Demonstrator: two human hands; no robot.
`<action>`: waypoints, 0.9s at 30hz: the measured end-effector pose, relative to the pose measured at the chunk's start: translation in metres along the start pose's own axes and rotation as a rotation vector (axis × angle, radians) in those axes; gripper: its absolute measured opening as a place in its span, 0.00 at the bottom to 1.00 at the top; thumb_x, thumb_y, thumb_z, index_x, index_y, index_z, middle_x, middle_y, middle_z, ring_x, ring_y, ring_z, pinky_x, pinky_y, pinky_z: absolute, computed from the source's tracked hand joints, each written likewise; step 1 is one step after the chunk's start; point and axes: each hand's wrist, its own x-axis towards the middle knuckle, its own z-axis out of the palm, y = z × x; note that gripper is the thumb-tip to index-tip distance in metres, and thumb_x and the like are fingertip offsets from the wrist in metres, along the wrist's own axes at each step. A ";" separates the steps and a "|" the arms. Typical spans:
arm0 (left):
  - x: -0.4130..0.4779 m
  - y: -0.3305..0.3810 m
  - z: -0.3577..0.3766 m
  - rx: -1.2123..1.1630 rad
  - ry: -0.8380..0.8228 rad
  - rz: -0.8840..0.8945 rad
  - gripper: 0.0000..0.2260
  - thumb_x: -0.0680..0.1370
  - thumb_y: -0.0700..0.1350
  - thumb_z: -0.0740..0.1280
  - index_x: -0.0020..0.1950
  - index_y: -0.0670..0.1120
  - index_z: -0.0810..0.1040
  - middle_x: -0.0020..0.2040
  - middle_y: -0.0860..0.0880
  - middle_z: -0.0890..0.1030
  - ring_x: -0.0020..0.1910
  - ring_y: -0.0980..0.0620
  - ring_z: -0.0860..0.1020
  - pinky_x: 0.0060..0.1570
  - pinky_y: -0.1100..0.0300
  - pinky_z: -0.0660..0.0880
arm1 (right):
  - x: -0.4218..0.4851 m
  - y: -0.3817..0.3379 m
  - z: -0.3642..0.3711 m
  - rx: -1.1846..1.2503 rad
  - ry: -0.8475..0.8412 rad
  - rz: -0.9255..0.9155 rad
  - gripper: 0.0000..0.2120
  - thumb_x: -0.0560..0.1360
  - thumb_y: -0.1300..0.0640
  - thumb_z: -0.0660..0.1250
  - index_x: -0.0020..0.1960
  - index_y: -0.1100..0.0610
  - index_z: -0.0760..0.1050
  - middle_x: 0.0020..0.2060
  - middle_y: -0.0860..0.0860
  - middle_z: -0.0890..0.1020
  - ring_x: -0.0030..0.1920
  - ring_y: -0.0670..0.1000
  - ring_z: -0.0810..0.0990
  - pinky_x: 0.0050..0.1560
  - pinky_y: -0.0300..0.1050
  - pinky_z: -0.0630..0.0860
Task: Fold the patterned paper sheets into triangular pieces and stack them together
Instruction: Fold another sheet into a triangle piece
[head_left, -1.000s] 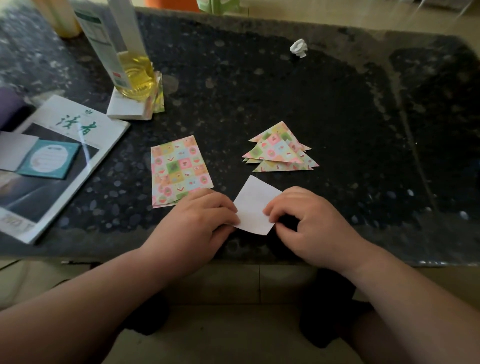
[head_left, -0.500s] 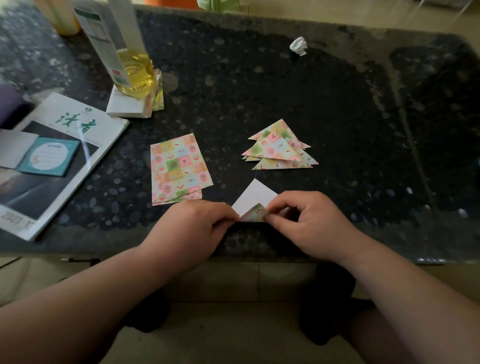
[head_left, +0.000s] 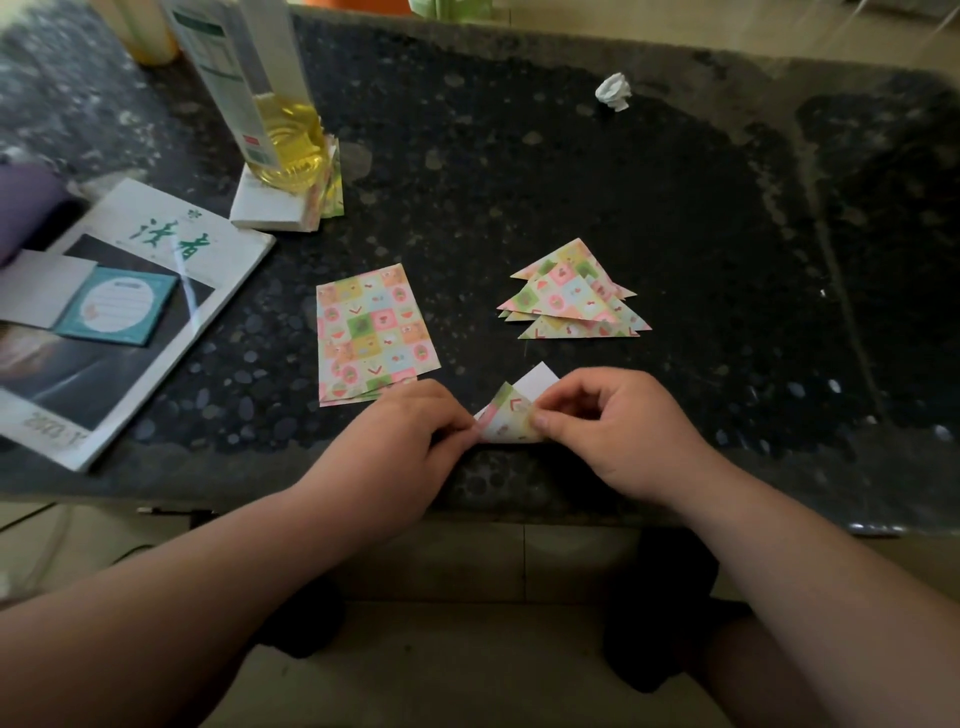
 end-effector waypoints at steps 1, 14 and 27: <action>0.000 0.000 0.000 -0.014 0.006 -0.013 0.08 0.82 0.52 0.66 0.56 0.53 0.83 0.51 0.61 0.77 0.52 0.61 0.74 0.56 0.66 0.71 | 0.003 -0.001 -0.001 0.031 -0.003 0.030 0.05 0.74 0.55 0.78 0.45 0.46 0.84 0.38 0.42 0.86 0.41 0.40 0.84 0.43 0.32 0.78; 0.000 0.015 0.004 -0.085 0.021 -0.155 0.09 0.81 0.51 0.69 0.61 0.57 0.82 0.45 0.65 0.78 0.46 0.67 0.75 0.41 0.75 0.68 | 0.004 -0.007 -0.004 0.068 -0.019 0.118 0.03 0.72 0.54 0.79 0.41 0.48 0.86 0.36 0.43 0.85 0.39 0.39 0.82 0.38 0.32 0.75; -0.052 0.044 0.049 0.552 -0.171 0.198 0.43 0.71 0.66 0.66 0.76 0.37 0.70 0.77 0.36 0.67 0.78 0.37 0.64 0.74 0.43 0.62 | 0.010 -0.007 0.011 -0.101 0.119 0.106 0.06 0.74 0.54 0.78 0.42 0.48 0.81 0.39 0.43 0.83 0.41 0.43 0.81 0.40 0.36 0.74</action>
